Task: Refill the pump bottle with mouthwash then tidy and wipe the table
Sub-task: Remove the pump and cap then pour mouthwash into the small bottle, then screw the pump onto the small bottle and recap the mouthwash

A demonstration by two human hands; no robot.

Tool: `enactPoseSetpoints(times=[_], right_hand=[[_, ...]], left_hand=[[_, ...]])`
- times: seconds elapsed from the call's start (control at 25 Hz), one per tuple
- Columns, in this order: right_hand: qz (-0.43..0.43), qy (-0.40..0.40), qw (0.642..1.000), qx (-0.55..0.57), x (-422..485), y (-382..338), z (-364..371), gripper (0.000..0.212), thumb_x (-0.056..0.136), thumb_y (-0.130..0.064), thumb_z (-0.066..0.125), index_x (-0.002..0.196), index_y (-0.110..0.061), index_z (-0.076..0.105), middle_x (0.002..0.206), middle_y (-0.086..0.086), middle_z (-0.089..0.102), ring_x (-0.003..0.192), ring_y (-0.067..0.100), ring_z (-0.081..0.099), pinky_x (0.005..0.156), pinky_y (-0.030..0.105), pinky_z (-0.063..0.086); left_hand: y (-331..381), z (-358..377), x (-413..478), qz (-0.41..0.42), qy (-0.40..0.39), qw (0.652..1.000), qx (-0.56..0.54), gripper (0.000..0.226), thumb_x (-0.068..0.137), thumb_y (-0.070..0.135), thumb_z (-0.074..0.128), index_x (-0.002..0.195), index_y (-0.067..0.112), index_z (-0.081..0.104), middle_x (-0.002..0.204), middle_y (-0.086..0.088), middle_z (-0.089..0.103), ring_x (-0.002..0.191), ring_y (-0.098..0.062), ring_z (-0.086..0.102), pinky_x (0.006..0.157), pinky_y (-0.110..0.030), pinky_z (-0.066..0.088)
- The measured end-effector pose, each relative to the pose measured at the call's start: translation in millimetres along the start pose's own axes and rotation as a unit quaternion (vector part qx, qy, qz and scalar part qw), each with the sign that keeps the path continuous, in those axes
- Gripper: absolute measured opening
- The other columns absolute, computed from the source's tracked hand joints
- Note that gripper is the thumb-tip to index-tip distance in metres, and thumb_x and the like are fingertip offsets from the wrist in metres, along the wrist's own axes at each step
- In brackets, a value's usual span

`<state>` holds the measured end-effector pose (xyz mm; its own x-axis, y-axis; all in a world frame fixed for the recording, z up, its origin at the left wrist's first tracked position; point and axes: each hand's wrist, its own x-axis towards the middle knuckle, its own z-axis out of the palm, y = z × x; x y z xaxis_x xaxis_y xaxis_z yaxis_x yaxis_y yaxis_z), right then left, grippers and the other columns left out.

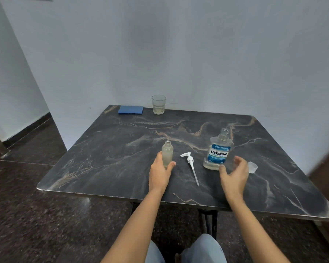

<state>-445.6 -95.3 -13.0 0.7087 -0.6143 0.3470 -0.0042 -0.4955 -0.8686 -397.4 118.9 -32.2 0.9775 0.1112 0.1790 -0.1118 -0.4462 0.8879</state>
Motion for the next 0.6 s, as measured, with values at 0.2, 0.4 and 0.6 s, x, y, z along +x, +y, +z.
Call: enactPoseSetpoints(times=[0.2,0.4,0.6], right_hand=[[-0.259,-0.119,0.947,-0.148,-31,-40,45,0.016,0.086,-0.008,0.059,0.102,-0.011,0.061,0.094,0.004,0.059,0.084,0.020,0.057,0.067,0.027,0.043],[-0.135,-0.271,0.856,-0.418,8,-59,88,0.033,0.093,-0.030,0.056,0.120,-0.011,0.052,0.120,0.015,0.058,0.112,0.033,0.054,0.088,0.039,0.047],[-0.139,-0.256,0.904,-0.314,17,-83,86,0.021,0.089,-0.012,0.054,0.109,-0.011,0.058,0.106,0.014,0.067,0.097,0.031,0.064,0.078,0.036,0.052]], left_hand=[[0,0,1,-0.002,0.001,1.000,0.001,0.039,0.087,0.035,0.067,0.120,0.024,0.050,0.105,0.004,0.062,0.094,-0.017,0.060,0.085,-0.040,0.052],[1,-1,1,0.005,-0.001,1.000,0.007,0.044,0.087,0.035,0.067,0.125,0.021,0.048,0.112,0.001,0.061,0.099,-0.018,0.059,0.087,-0.039,0.051],[-1,0,2,0.005,-0.002,1.000,0.006,0.041,0.087,0.035,0.067,0.121,0.020,0.049,0.108,-0.001,0.063,0.095,-0.022,0.060,0.085,-0.042,0.051]])
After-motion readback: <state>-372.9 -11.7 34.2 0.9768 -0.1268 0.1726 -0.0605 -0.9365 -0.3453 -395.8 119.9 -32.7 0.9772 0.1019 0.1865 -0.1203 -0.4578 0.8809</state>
